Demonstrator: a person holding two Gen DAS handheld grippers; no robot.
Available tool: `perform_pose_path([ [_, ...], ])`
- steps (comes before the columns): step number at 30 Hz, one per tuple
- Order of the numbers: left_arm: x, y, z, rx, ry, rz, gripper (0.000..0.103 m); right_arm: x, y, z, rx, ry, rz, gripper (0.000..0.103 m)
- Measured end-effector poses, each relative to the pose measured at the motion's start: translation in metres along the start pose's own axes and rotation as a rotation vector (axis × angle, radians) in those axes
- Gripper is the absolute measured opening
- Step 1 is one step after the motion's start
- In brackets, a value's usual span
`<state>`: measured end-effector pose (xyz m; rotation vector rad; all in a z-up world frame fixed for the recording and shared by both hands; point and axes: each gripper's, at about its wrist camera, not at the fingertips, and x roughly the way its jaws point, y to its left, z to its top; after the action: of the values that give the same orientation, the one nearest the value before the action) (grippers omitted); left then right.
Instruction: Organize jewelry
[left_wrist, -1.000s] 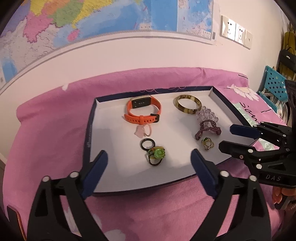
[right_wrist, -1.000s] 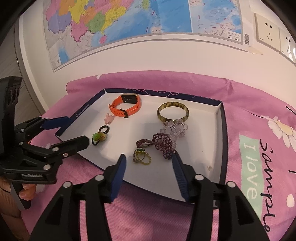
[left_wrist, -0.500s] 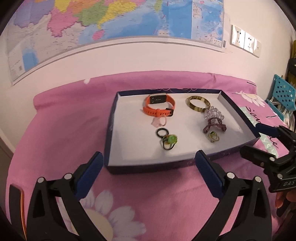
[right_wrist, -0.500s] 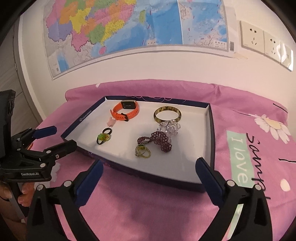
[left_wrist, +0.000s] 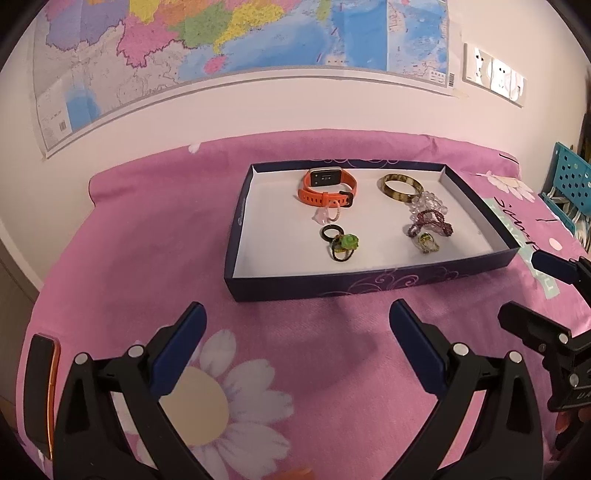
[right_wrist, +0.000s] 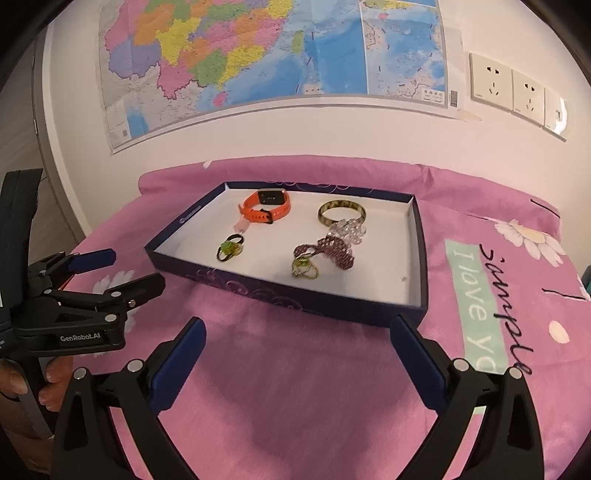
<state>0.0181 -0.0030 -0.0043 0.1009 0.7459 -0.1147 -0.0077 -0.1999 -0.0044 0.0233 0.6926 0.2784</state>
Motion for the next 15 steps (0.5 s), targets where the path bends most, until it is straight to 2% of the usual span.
perform_pose_path([
  [15, -0.0083, -0.0024, -0.0086, -0.016, 0.001, 0.002, 0.098, -0.0061, 0.0044, -0.0086, -0.001, 0.006, -0.006, 0.096],
])
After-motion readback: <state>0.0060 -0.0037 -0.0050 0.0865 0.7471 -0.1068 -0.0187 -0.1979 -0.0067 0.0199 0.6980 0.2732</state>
